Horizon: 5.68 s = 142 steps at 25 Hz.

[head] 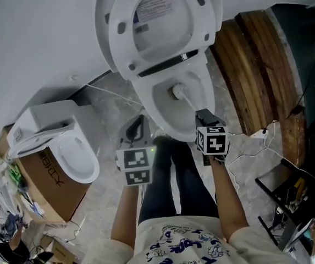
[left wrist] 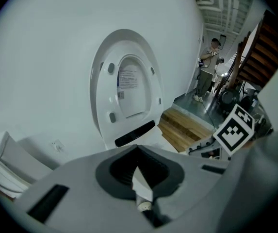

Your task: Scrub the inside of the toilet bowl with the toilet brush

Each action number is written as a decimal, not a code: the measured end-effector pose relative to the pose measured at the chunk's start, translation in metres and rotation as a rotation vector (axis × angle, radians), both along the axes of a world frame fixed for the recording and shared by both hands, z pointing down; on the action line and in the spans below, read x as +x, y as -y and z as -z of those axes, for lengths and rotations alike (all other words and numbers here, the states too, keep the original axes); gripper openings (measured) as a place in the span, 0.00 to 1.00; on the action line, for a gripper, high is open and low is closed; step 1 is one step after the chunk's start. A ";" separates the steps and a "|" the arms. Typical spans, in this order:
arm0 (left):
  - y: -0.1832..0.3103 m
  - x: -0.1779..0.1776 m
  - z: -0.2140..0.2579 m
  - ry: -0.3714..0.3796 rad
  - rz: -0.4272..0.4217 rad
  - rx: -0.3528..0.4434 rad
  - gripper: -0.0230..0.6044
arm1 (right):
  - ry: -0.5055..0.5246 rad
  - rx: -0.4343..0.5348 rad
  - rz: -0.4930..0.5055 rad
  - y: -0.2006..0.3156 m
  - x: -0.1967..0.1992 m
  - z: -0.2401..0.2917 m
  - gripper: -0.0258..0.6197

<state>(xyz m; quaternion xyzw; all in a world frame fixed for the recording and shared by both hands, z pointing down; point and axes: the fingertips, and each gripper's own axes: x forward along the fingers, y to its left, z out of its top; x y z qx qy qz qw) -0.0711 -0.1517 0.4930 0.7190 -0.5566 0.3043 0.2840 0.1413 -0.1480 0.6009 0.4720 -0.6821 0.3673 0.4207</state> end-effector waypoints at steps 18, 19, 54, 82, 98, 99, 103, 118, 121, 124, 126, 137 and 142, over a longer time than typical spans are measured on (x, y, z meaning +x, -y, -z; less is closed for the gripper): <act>-0.012 0.010 -0.059 0.001 -0.032 -0.071 0.04 | -0.024 -0.042 0.012 0.034 -0.009 -0.081 0.29; -0.014 0.011 -0.062 -0.001 -0.031 -0.074 0.04 | -0.024 -0.044 0.019 0.034 -0.012 -0.085 0.29; -0.043 0.027 -0.100 -0.022 -0.039 -0.143 0.04 | 0.091 -0.108 0.127 0.024 -0.057 -0.135 0.29; -0.057 0.024 -0.096 -0.019 -0.021 -0.150 0.04 | -0.385 -0.013 0.813 -0.002 0.023 -0.141 0.29; -0.056 0.017 -0.099 -0.028 -0.001 -0.154 0.04 | -0.498 0.201 0.954 0.054 -0.007 -0.124 0.29; -0.056 0.017 -0.100 -0.030 -0.001 -0.155 0.04 | -0.506 0.197 0.958 0.052 -0.004 -0.125 0.29; -0.056 0.017 -0.100 -0.032 -0.002 -0.156 0.04 | -0.517 0.167 0.959 0.042 0.012 -0.129 0.29; -0.055 0.027 -0.095 -0.059 -0.035 -0.139 0.04 | -0.394 -0.056 0.831 -0.024 0.030 -0.138 0.29; -0.056 0.025 -0.097 -0.060 -0.031 -0.139 0.04 | -0.326 -0.114 0.748 -0.032 0.021 -0.139 0.29; -0.058 0.024 -0.096 -0.063 -0.029 -0.137 0.04 | -0.246 -0.158 0.677 -0.038 0.006 -0.138 0.29; -0.059 0.023 -0.096 -0.062 -0.026 -0.138 0.04 | -0.202 -0.166 0.628 -0.038 -0.004 -0.137 0.29; -0.062 0.020 -0.097 -0.057 -0.015 -0.135 0.04 | 0.060 -0.120 0.239 0.030 -0.057 -0.126 0.29; -0.060 0.018 -0.097 -0.058 -0.008 -0.133 0.04 | 0.101 -0.120 -0.030 0.057 -0.038 -0.129 0.29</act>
